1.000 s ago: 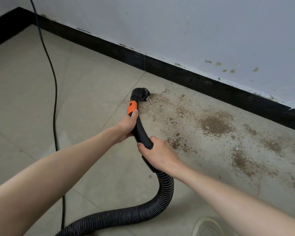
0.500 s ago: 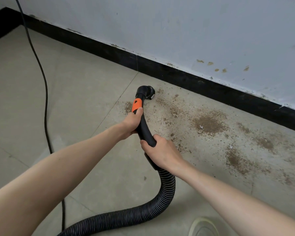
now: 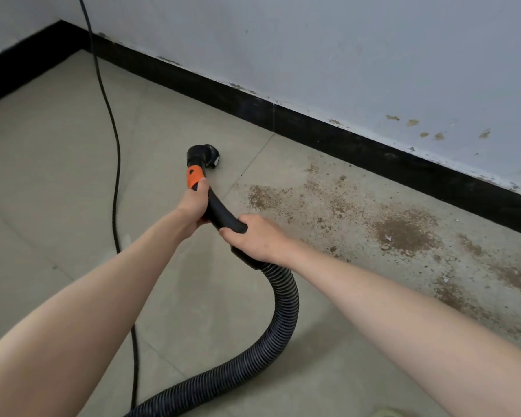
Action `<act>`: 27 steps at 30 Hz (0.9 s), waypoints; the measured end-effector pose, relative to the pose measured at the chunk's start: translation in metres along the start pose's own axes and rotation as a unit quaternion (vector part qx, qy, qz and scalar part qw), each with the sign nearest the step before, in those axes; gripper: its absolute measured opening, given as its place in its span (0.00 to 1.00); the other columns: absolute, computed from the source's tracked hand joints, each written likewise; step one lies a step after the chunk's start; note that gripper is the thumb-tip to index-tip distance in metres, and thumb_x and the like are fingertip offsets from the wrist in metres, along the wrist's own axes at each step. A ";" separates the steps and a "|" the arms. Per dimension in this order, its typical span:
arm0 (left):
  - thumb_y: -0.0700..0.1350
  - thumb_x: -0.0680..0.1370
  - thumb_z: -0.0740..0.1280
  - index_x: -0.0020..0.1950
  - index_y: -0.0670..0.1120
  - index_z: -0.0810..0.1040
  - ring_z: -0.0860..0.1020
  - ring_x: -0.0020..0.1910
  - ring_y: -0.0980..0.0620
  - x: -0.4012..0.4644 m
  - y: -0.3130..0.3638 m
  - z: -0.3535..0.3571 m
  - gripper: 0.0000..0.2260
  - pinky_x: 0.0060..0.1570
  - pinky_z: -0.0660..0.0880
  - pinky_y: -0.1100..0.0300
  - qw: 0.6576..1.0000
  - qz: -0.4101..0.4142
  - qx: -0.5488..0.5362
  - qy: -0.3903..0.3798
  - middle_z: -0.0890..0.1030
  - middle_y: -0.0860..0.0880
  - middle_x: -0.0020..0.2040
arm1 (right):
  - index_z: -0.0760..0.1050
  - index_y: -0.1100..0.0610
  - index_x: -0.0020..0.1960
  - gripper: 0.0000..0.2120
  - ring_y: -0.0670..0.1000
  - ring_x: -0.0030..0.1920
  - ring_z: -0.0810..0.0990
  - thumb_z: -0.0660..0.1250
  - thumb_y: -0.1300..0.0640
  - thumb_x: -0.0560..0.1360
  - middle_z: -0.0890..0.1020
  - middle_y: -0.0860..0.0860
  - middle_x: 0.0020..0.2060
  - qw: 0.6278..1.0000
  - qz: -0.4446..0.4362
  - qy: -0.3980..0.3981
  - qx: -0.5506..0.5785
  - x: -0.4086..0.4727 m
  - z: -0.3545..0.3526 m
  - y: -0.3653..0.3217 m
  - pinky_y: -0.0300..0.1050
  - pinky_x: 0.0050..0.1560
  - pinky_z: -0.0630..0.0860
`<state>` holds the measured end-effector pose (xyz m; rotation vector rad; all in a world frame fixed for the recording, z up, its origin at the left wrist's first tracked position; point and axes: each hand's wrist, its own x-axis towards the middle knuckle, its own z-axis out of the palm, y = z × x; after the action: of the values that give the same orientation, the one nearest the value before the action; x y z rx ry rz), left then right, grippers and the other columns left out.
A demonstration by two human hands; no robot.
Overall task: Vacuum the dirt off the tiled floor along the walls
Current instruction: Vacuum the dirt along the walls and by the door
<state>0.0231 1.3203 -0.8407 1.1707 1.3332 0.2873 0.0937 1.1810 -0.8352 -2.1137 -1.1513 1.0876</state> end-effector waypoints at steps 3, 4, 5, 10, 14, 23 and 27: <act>0.54 0.82 0.54 0.67 0.41 0.64 0.74 0.53 0.45 0.004 -0.004 -0.020 0.20 0.48 0.72 0.53 0.999 -0.009 -0.024 0.018 0.72 0.45 0.53 | 0.69 0.48 0.37 0.17 0.54 0.41 0.81 0.62 0.36 0.74 0.82 0.51 0.40 1.000 -0.016 -0.014 -0.017 0.007 0.008 -0.012 0.44 0.36 0.72; 0.54 0.82 0.54 0.67 0.42 0.64 0.74 0.53 0.45 0.005 -0.006 -0.024 0.20 0.48 0.72 0.53 0.999 -0.014 -0.030 0.019 0.72 0.45 0.54 | 0.69 0.48 0.38 0.17 0.54 0.41 0.81 0.62 0.36 0.74 0.82 0.51 0.40 0.999 -0.017 -0.019 -0.022 0.008 0.010 -0.015 0.44 0.36 0.72; 0.54 0.82 0.54 0.67 0.42 0.64 0.74 0.53 0.45 0.006 -0.008 -0.027 0.20 0.47 0.72 0.53 0.999 -0.018 -0.035 0.018 0.72 0.45 0.54 | 0.70 0.49 0.38 0.17 0.54 0.42 0.81 0.62 0.36 0.74 0.82 0.51 0.41 0.999 -0.017 -0.023 -0.027 0.009 0.012 -0.016 0.44 0.37 0.73; 0.53 0.82 0.54 0.63 0.44 0.64 0.74 0.49 0.47 0.010 -0.012 -0.025 0.16 0.46 0.72 0.53 0.999 -0.027 -0.043 -0.005 0.74 0.46 0.51 | 0.70 0.49 0.39 0.17 0.54 0.42 0.81 0.62 0.37 0.75 0.82 0.51 0.40 1.000 -0.011 -0.021 -0.014 0.006 0.012 -0.014 0.47 0.41 0.76; 0.53 0.82 0.54 0.60 0.42 0.65 0.75 0.42 0.50 0.011 -0.006 -0.007 0.16 0.40 0.73 0.55 0.999 -0.020 -0.020 -0.023 0.73 0.47 0.44 | 0.70 0.49 0.38 0.16 0.54 0.41 0.81 0.62 0.37 0.74 0.81 0.50 0.39 1.000 0.004 0.002 0.006 0.003 0.008 -0.005 0.47 0.42 0.76; 0.54 0.82 0.54 0.70 0.40 0.63 0.74 0.54 0.45 0.010 0.024 0.036 0.22 0.49 0.73 0.53 0.999 -0.020 -0.002 -0.045 0.73 0.43 0.56 | 0.73 0.54 0.42 0.17 0.56 0.42 0.82 0.63 0.40 0.76 0.82 0.54 0.41 0.999 0.021 0.016 0.041 0.004 -0.030 0.005 0.52 0.45 0.78; 0.54 0.82 0.55 0.67 0.40 0.65 0.75 0.46 0.47 -0.006 0.008 0.063 0.21 0.44 0.74 0.54 0.994 -0.030 0.023 -0.099 0.74 0.45 0.47 | 0.68 0.50 0.39 0.18 0.54 0.38 0.80 0.60 0.36 0.75 0.80 0.51 0.37 0.997 0.061 0.056 0.011 -0.032 -0.025 0.031 0.46 0.34 0.72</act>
<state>0.0781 1.2884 -0.8434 1.1631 1.2031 0.0946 0.1178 1.1366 -0.8307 -2.2213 -0.9659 1.0165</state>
